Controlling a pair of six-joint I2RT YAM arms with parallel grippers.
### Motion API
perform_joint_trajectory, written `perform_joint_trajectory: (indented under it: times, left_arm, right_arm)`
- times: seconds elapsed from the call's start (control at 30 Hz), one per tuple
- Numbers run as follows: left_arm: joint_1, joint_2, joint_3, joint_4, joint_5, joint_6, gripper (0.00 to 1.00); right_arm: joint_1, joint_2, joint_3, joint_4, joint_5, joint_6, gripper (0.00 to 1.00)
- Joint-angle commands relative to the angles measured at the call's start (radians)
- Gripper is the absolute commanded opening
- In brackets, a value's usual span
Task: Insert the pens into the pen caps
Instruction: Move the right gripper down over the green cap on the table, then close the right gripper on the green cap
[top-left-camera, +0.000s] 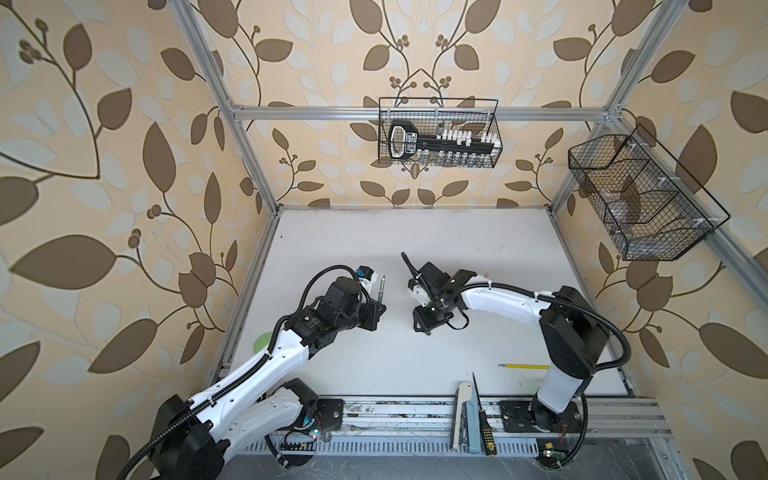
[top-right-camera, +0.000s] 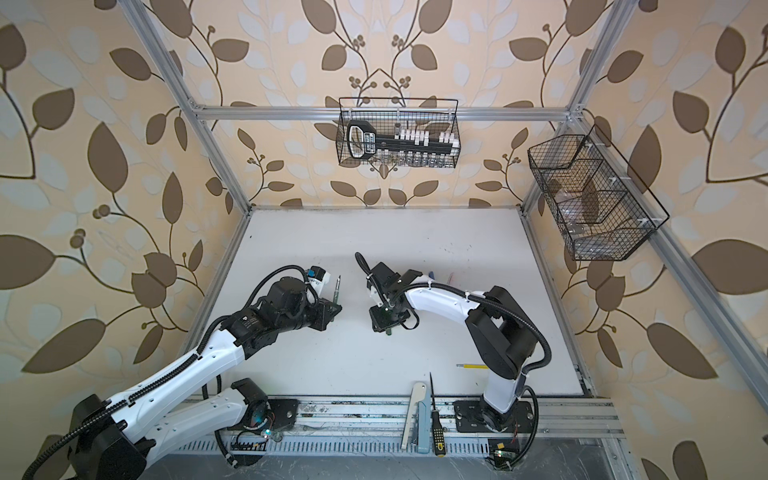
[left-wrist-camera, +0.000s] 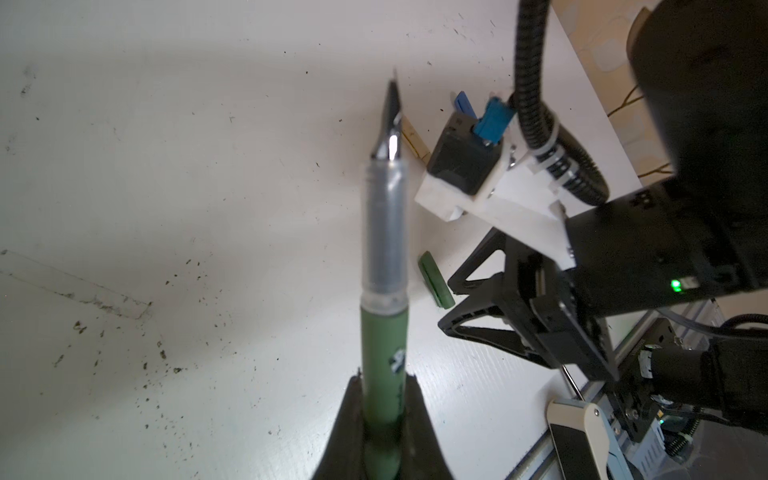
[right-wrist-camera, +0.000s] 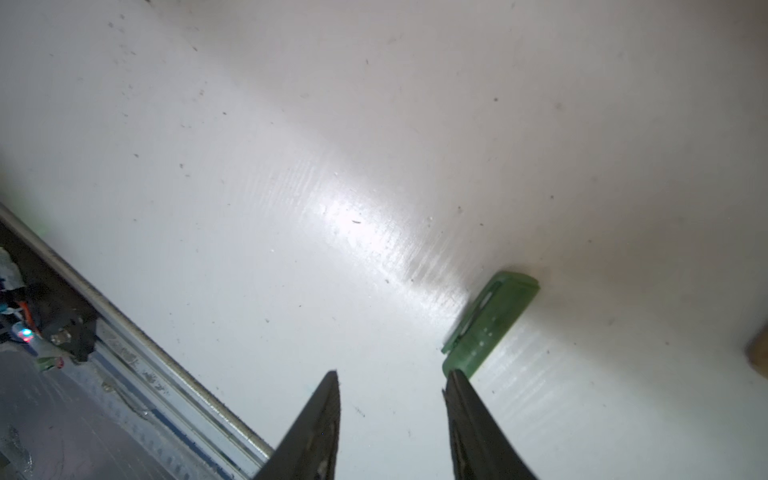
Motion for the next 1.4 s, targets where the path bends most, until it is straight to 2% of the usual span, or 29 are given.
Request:
perform_joint_trajectory:
  times: [0.0,0.23,0.87,1.0,1.27,1.37]
  left_arm:
    - [0.011,-0.011,-0.014,0.008,0.007,0.031,0.0]
    - [0.012,-0.016,-0.052,0.087,0.077,0.05,0.0]
    - [0.011,-0.019,-0.065,0.096,0.086,0.069,0.0]
    - [0.012,-0.019,-0.065,0.097,0.086,0.071,0.0]
    - [0.012,0.029,-0.095,0.171,0.15,0.073,0.01]
    - [0.009,0.075,-0.1,0.223,0.195,0.066,0.0]
  right_arm:
    - [-0.017,-0.029,-0.004,-0.069,0.083,0.052,0.44]
    - [-0.002,0.075,0.006,-0.076,0.154,0.123,0.45]
    - [0.058,0.222,0.072,-0.074,0.262,0.155,0.42]
    - [0.059,0.229,0.073,-0.07,0.273,0.156,0.37]
    - [0.051,0.229,0.058,-0.058,0.31,0.139,0.16]
    - [0.045,0.199,0.045,-0.039,0.326,0.131,0.15]
